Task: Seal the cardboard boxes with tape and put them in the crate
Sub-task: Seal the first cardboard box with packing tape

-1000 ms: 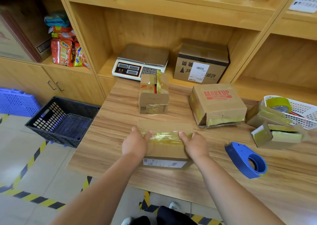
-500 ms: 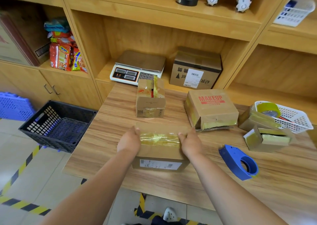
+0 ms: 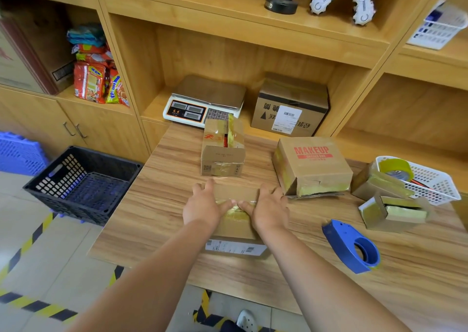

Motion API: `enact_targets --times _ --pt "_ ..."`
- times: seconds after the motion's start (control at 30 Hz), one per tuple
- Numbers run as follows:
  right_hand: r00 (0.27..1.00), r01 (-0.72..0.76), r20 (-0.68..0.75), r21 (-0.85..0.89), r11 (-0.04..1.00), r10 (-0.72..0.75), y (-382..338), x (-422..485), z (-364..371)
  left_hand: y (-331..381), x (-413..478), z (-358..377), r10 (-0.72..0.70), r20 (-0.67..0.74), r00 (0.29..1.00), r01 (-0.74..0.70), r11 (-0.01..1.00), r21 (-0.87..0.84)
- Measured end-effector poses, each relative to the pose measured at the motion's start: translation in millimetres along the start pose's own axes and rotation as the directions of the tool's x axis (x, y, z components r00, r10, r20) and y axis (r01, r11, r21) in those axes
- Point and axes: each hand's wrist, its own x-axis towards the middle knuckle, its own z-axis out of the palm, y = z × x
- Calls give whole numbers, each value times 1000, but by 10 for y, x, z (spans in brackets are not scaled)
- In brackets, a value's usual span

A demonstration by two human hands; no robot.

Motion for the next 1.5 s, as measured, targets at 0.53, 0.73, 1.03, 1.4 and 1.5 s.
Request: enact_targets --times 0.53,0.73,1.03,1.4,1.5 --pt "969 135 172 235 963 -178 341 98 -48 -359 229 -191 179 317 931 -127 976 -178" --pt "981 170 36 303 938 -190 380 184 3 -362 285 -153 206 265 942 -151 965 -214" --pt "954 213 87 478 852 -288 528 154 -61 -378 171 -157 180 221 958 -66 895 -441" --pt "827 -29 380 766 642 -415 950 136 -147 -577 88 -216 178 534 827 173 822 -543" --pt "875 -5 311 772 636 -372 884 164 -128 -594 125 -179 136 558 818 230 813 -535"
